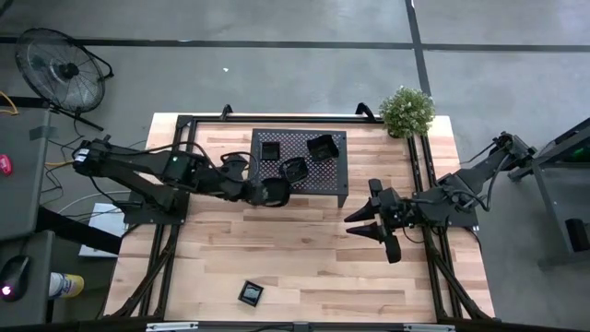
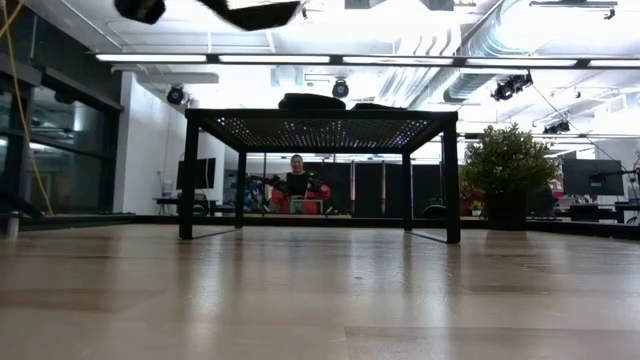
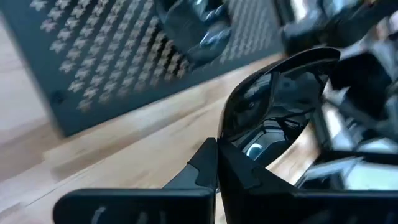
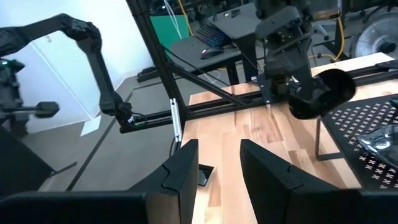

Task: Pick & Place Mini shaped plates
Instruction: Stack the black leaf-shaped plate on top of the black leaf-shaped plates on the shelf

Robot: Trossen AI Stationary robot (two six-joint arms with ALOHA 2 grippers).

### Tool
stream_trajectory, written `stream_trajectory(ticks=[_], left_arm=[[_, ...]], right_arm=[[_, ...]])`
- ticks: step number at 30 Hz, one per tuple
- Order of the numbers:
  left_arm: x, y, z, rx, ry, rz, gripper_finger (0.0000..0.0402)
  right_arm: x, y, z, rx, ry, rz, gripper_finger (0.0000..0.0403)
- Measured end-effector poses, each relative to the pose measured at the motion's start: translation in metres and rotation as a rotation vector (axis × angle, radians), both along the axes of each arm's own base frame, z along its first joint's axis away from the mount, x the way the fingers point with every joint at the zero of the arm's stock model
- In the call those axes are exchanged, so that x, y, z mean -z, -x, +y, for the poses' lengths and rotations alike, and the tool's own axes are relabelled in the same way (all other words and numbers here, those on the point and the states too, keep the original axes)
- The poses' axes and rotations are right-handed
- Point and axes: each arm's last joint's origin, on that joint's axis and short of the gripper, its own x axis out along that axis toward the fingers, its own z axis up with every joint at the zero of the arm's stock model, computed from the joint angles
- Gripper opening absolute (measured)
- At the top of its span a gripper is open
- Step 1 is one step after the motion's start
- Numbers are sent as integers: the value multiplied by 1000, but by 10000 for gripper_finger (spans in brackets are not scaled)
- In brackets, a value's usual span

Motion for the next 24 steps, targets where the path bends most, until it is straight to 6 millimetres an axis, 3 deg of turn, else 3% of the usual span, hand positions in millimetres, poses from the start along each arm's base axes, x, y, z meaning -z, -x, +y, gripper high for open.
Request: stream_trajectory(ticks=[6,12,19,24], left_arm=[[3,-18,0,-178,45,-103,0],[15,-38,12,-336,105,-117,0],[23,-55,31,-416,136,-144,0],[25,-56,50,-373,148,-107,0]], right_arm=[[0,0,0,7,0,-4,114],[-1,0,0,7,0,-7,114],[-1,0,0,6,-1,-7,114],[-1,0,0,6,0,-8,114]])
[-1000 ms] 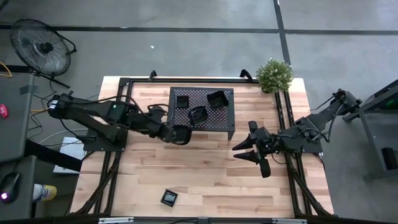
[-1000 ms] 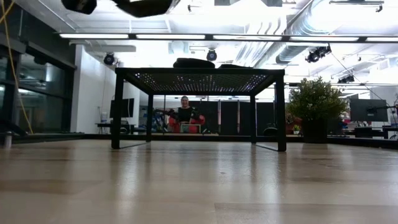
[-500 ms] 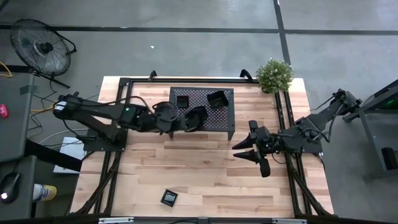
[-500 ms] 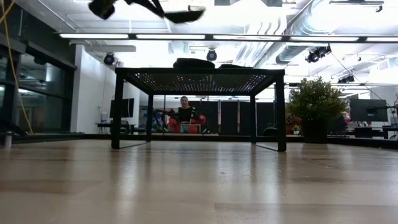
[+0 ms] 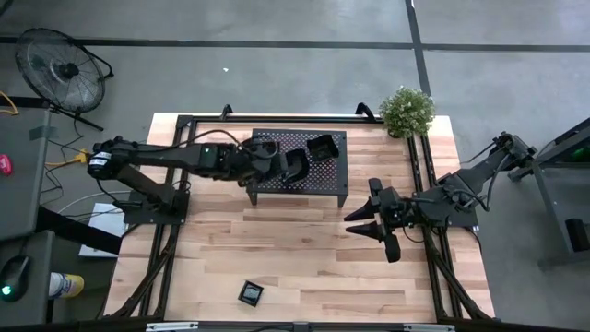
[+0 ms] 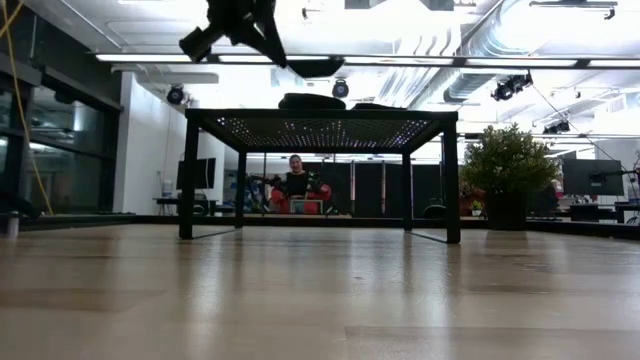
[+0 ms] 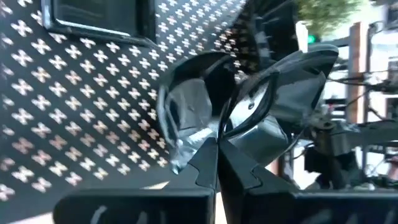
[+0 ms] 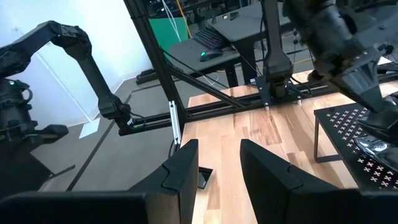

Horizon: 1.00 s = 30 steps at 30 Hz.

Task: Pick & Place Mini shaped plates
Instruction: Stack the black leaf-shaped plate on top of the black leaf-shaped plates on the shelf

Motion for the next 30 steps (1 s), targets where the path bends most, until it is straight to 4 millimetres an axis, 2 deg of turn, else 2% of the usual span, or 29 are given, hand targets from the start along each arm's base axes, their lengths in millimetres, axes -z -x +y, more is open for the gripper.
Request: stream_trajectory(ticks=[9,14,30], left_arm=[[3,2,24,100,33,50,0],[8,-1,32,83,33,66,0],[14,-3,35,99,44,112,0]], right_arm=[[0,0,0,-2,9,2,114],[1,0,0,-3,14,4,114],[1,0,0,-6,30,4,114]])
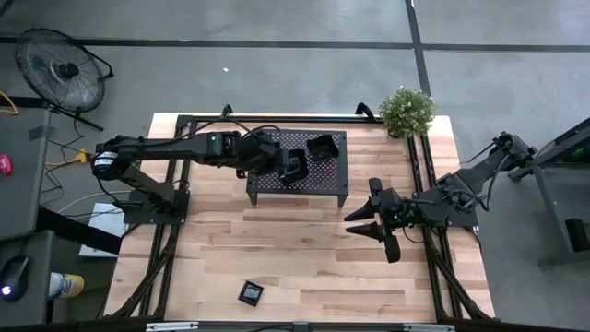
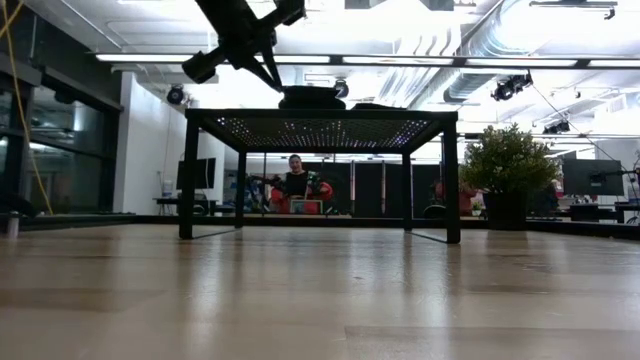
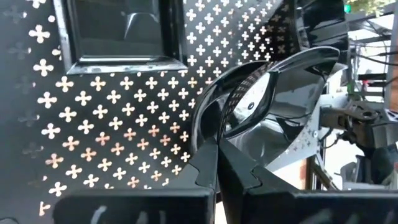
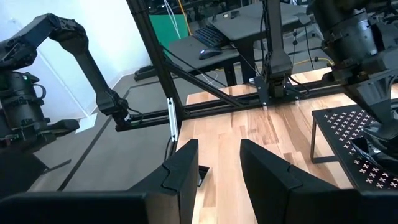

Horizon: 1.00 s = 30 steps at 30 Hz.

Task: Pick & Place Mini shaped plates
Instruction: Stack the black leaf-shaped plate on top of the black leaf-shaped plates on the shelf

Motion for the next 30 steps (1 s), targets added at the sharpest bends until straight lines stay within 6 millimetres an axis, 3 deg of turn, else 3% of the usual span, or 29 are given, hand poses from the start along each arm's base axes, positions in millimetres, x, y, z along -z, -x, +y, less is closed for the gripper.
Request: stream_trajectory(ticks=[15,30], left_arm=[[9,-3,0,15,12,48,0],[5,-6,1,49,-50,14,5]], right_arm=[[0,0,0,0,-1,0,114],[0,0,0,-2,-11,3,114]])
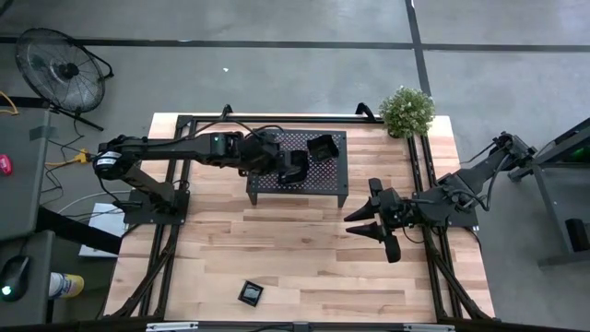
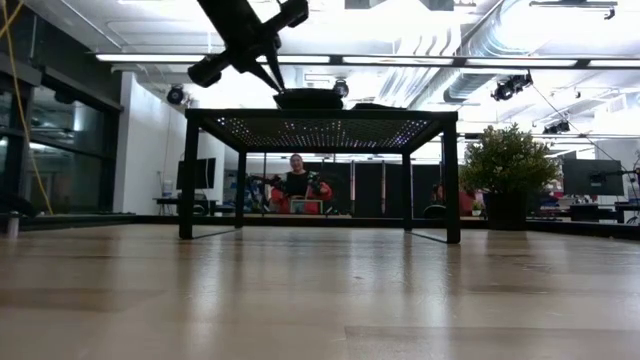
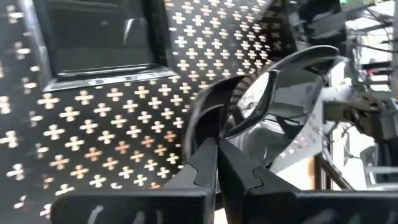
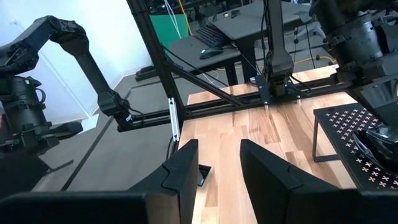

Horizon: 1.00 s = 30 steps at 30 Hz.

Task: Pick & Place Mini shaped plates
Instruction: Stack the black leaf-shaped plate on top of the black leaf-shaped plates on the shelf

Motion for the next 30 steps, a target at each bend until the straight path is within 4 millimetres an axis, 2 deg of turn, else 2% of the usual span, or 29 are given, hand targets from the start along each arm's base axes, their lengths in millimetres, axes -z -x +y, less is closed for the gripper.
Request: stream_trajectory(ticks=[7,30], left_arm=[[0,0,0,19,-4,5,21],[2,2,0,56,-38,43,22]], right_arm=[[0,0,0,-7,-2,1,114],[0,0,0,-17,-3,3,114]])
